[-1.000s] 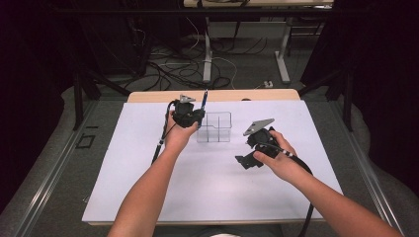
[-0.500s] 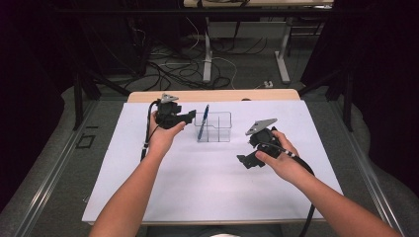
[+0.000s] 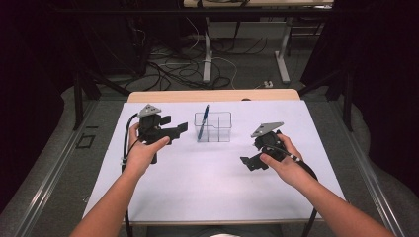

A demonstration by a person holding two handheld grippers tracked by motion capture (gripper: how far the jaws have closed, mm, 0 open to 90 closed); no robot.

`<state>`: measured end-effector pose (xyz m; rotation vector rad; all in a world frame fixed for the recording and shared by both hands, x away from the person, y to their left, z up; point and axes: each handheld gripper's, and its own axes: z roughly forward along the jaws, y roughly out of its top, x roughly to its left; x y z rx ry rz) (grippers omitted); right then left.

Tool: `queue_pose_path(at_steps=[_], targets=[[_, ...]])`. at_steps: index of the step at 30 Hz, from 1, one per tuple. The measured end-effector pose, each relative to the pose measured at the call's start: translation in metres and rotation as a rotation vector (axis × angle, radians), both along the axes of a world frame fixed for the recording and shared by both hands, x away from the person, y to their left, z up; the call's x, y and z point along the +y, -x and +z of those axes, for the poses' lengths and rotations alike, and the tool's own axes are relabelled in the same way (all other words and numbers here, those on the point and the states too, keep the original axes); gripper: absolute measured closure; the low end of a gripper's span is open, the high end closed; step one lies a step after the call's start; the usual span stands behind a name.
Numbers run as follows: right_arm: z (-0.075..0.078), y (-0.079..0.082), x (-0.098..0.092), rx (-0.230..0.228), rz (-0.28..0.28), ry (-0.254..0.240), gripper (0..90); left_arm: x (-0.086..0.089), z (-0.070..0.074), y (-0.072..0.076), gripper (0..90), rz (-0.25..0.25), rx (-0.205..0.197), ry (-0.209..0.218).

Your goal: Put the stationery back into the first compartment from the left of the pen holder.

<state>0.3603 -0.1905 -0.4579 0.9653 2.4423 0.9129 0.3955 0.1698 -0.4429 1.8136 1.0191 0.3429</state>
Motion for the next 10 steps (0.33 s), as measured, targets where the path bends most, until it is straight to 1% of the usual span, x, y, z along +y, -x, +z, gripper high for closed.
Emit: queue_pose_path(at_steps=[1,2,3,4,6,8,9,10], targets=[[-0.001,0.001,-0.002,-0.001,-0.008,-0.004,0.0,0.002,-0.002,0.004,15.6,0.0,0.002,0.0],[-0.003,0.001,-0.003,-0.01,-0.015,-0.02,0.0,0.006,-0.004,0.007,15.2,0.002,-0.001,-0.007],[-0.002,0.002,-0.005,0.006,-0.02,-0.01,0.0,0.009,-0.006,0.011,14.3,0.019,0.005,-0.004],[-0.003,0.002,-0.007,0.007,-0.029,-0.018,0.0,0.012,-0.008,0.013,11.4,0.031,-0.001,0.0],[-0.005,0.003,-0.01,0.014,-0.045,-0.024,0.0,0.018,-0.012,0.018,4.4,0.047,0.006,0.003],[-0.007,0.003,-0.014,0.007,-0.051,-0.036,0.0,0.024,-0.017,0.024,0.0,0.066,0.008,0.007],[-0.008,0.003,-0.015,0.004,-0.06,-0.042,0.0,0.028,-0.019,0.026,0.1,0.076,0.007,0.009],[-0.009,0.004,-0.017,0.012,-0.066,-0.043,0.0,0.031,-0.022,0.029,0.1,0.086,0.01,-0.002]])
